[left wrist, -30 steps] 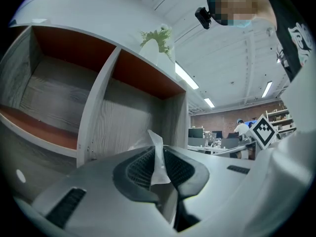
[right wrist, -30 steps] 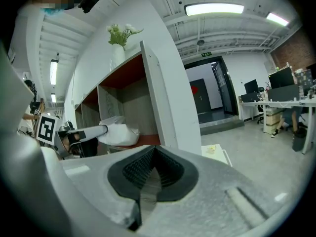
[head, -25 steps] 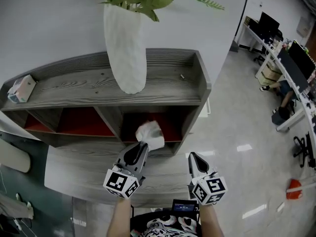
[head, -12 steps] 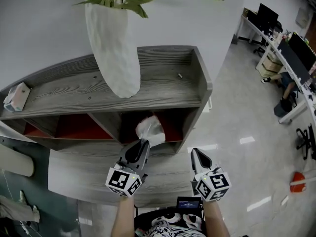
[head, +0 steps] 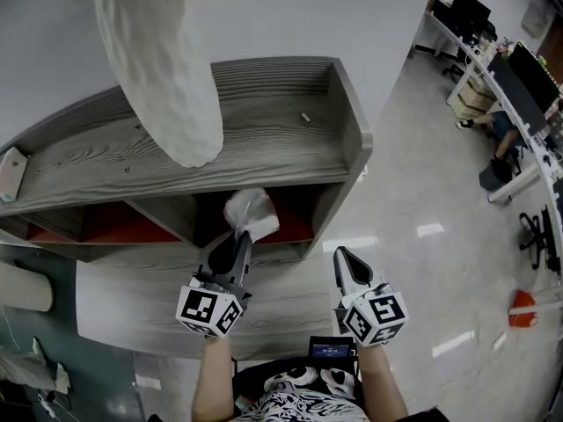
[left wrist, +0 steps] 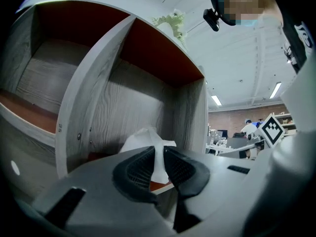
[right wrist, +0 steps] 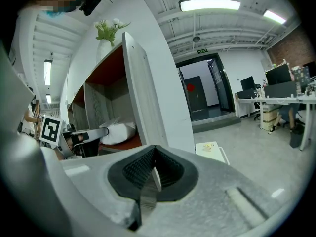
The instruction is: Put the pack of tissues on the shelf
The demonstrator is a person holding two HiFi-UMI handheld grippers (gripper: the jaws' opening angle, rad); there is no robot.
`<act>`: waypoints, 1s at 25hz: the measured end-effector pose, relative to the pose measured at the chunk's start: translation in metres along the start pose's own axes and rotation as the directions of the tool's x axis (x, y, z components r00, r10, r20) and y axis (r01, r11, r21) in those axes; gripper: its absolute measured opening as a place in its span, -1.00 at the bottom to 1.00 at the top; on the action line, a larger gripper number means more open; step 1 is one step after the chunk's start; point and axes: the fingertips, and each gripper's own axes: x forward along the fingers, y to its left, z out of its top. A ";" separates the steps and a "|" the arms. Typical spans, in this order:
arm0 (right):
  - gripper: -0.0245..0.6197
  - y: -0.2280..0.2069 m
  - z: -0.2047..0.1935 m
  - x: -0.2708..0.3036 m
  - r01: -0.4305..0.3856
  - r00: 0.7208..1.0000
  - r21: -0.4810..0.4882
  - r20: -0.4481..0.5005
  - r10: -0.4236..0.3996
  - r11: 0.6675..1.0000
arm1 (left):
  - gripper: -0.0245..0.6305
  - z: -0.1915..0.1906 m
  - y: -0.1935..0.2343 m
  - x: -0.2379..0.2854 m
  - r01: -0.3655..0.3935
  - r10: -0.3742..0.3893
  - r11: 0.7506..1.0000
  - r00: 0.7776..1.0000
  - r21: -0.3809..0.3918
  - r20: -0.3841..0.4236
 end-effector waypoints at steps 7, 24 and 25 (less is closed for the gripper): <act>-0.91 -0.005 -0.003 0.004 -0.003 1.000 0.003 -0.010 0.003 1.000 | -0.78 -0.004 0.006 0.007 -0.042 0.042 0.999 0.999 -0.002 -0.010; -0.91 -0.002 -0.003 0.002 -0.027 1.000 -0.001 0.003 0.027 1.000 | -0.48 -0.011 0.001 0.008 -0.032 0.032 0.999 0.998 0.005 -0.059; -0.91 -0.002 -0.003 0.001 -0.026 1.000 0.000 0.004 0.026 1.000 | -0.45 -0.011 0.001 0.008 -0.035 0.035 0.999 0.998 0.002 -0.058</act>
